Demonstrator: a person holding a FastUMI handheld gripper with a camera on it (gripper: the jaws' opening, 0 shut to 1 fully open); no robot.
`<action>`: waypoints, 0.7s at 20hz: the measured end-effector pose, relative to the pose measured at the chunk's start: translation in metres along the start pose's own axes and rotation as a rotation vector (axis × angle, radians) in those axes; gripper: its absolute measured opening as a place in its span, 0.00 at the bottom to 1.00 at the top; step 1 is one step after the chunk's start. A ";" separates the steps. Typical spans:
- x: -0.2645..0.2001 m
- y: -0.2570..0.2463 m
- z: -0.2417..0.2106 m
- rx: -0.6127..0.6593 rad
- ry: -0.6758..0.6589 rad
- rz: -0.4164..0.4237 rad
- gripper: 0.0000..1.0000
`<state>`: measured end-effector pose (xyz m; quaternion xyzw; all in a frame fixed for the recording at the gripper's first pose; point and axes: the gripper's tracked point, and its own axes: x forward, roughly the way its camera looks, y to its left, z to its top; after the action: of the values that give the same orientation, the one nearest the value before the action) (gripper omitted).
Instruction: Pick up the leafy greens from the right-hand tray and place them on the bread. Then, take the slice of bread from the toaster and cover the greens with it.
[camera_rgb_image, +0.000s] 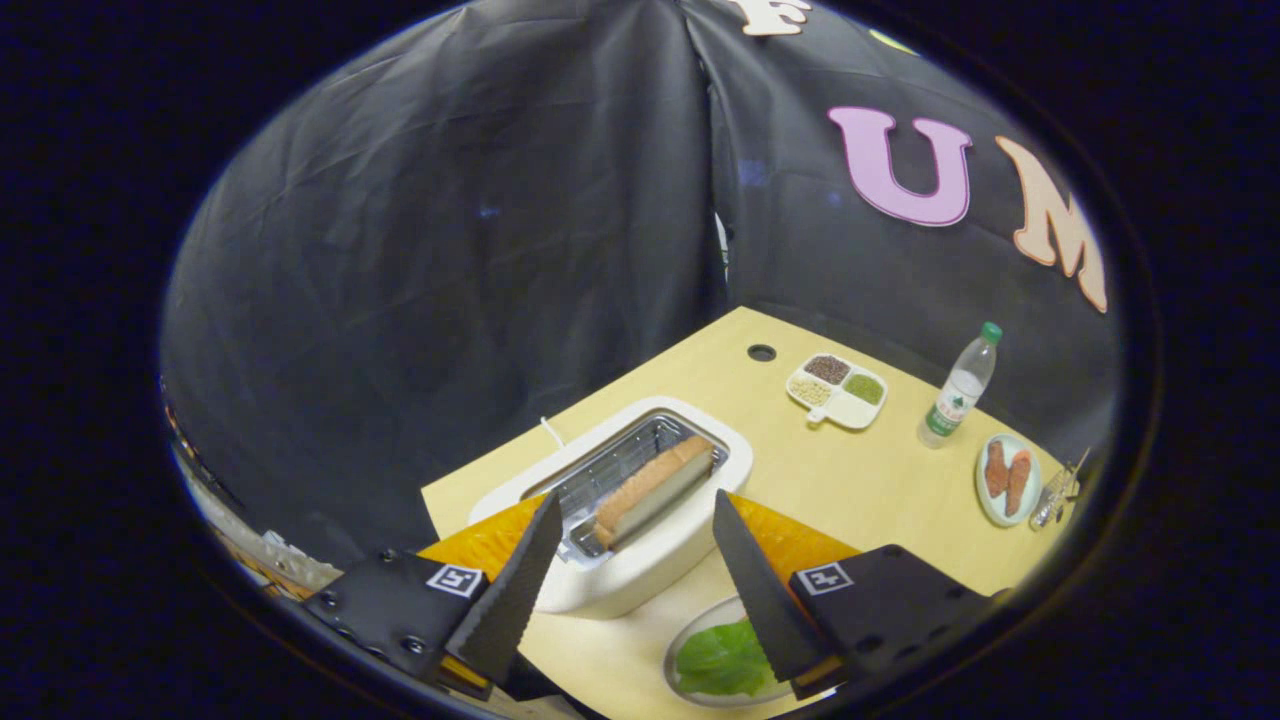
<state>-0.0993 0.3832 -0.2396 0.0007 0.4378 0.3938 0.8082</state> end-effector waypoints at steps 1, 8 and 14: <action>0.004 0.003 -0.001 0.011 0.004 0.005 0.97; 0.036 0.003 -0.008 0.103 0.057 -0.013 0.86; 0.047 0.008 -0.013 0.147 0.089 -0.009 0.59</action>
<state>-0.0989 0.4138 -0.2781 0.0403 0.5009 0.3566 0.7876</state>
